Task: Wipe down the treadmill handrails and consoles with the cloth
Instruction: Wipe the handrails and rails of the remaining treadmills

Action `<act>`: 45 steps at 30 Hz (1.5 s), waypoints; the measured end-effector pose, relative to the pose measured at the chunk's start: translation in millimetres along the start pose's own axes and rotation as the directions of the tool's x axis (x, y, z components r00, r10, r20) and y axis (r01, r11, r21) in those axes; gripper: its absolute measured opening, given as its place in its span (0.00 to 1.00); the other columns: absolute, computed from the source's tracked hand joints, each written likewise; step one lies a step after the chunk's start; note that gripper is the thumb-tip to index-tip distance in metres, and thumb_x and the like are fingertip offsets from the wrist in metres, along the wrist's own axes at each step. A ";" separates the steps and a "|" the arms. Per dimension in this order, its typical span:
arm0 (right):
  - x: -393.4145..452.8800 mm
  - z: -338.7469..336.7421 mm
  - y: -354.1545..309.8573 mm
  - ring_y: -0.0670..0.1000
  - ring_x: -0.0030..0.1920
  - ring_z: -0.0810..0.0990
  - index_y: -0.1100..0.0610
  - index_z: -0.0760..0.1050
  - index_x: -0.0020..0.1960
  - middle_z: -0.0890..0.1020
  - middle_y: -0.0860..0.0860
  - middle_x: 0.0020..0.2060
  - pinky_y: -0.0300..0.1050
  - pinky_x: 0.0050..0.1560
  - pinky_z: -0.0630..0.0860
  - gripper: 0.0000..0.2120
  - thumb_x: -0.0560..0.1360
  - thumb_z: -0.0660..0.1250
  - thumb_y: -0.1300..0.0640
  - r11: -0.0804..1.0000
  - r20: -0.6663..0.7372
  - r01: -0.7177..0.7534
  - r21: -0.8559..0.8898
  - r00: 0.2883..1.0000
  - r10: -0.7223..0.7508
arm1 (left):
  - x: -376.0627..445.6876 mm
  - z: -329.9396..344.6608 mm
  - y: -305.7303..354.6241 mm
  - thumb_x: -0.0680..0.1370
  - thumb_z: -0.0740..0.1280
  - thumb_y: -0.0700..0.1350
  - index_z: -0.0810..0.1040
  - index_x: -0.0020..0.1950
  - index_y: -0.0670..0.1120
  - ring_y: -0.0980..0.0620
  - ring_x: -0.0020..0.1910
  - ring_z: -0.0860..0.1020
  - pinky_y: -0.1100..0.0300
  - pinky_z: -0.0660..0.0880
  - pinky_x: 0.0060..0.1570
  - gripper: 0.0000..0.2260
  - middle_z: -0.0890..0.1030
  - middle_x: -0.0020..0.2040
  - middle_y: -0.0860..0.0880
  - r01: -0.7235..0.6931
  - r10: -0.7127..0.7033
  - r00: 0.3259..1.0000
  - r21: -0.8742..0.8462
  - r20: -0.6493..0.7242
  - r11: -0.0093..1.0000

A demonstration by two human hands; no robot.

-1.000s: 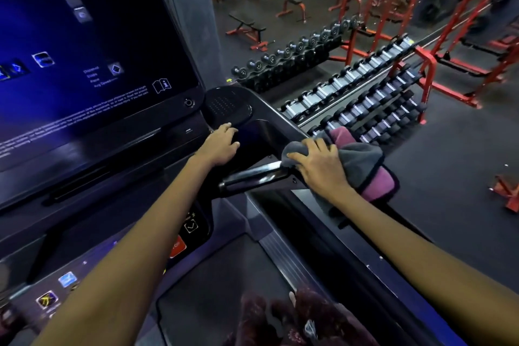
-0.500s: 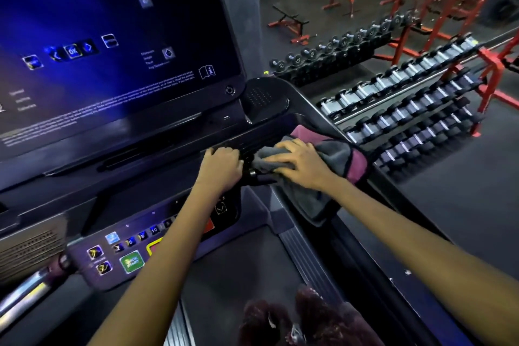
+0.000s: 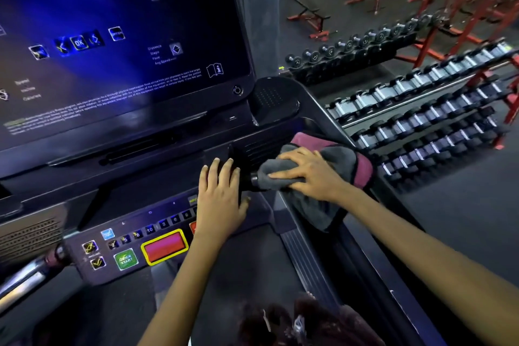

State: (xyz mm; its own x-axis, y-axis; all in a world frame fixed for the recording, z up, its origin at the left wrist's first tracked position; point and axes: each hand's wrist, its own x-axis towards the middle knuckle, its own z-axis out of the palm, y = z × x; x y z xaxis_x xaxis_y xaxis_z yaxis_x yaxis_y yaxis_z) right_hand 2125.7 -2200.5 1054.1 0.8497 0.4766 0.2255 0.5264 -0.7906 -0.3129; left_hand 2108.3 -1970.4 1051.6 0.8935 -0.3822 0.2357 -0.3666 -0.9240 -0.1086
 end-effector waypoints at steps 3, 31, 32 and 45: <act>-17.3 -8.7 19.2 0.62 0.52 0.77 0.45 0.83 0.51 0.80 0.55 0.55 0.60 0.45 0.73 0.17 0.64 0.67 0.57 1.000 0.016 -0.012 -0.005 1.000 0.012 | 0.3 2.2 0.9 0.63 0.77 0.53 0.78 0.59 0.39 0.36 0.64 0.73 0.43 0.57 0.66 0.29 0.76 0.63 0.40 0.014 -0.014 1.000 0.030 -0.003 0.999; 14.9 -5.5 -10.2 0.56 0.64 0.68 0.48 0.63 0.71 0.72 0.52 0.62 0.59 0.62 0.61 0.20 0.81 0.51 0.45 0.908 0.198 -0.302 -0.290 0.910 0.365 | 2.5 -3.1 4.1 0.59 0.78 0.57 0.79 0.56 0.40 0.37 0.61 0.74 0.43 0.59 0.65 0.32 0.78 0.60 0.40 0.045 -0.048 0.997 0.040 0.056 0.998; 7.3 -6.2 -6.4 0.56 0.63 0.69 0.50 0.64 0.70 0.73 0.53 0.62 0.59 0.63 0.61 0.20 0.81 0.50 0.45 0.869 0.159 -0.350 -0.351 0.892 0.424 | 2.2 -2.6 4.3 0.59 0.78 0.58 0.80 0.56 0.40 0.37 0.61 0.74 0.41 0.62 0.65 0.32 0.78 0.60 0.40 0.052 -0.055 0.996 0.048 0.073 0.998; -21.3 29.4 -13.9 0.59 0.49 0.78 0.55 0.72 0.65 0.80 0.56 0.49 0.54 0.49 0.74 0.24 0.76 0.52 0.44 0.876 -0.223 -0.358 -0.325 0.929 0.297 | 21.8 -23.7 57.5 0.75 0.57 0.61 0.44 0.77 0.43 0.40 0.76 0.39 0.39 0.32 0.69 0.39 0.47 0.78 0.43 0.070 -0.082 0.971 0.059 0.223 0.996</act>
State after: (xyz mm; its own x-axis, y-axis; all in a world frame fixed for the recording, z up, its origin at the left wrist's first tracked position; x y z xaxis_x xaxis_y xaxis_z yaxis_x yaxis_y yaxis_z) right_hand 2101.2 -2188.3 1026.6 0.9387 0.1224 0.3223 0.1477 -0.9875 -0.0550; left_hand 2100.6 -2032.1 1073.4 0.9557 -0.2934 0.0224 -0.2870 -0.9463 -0.1489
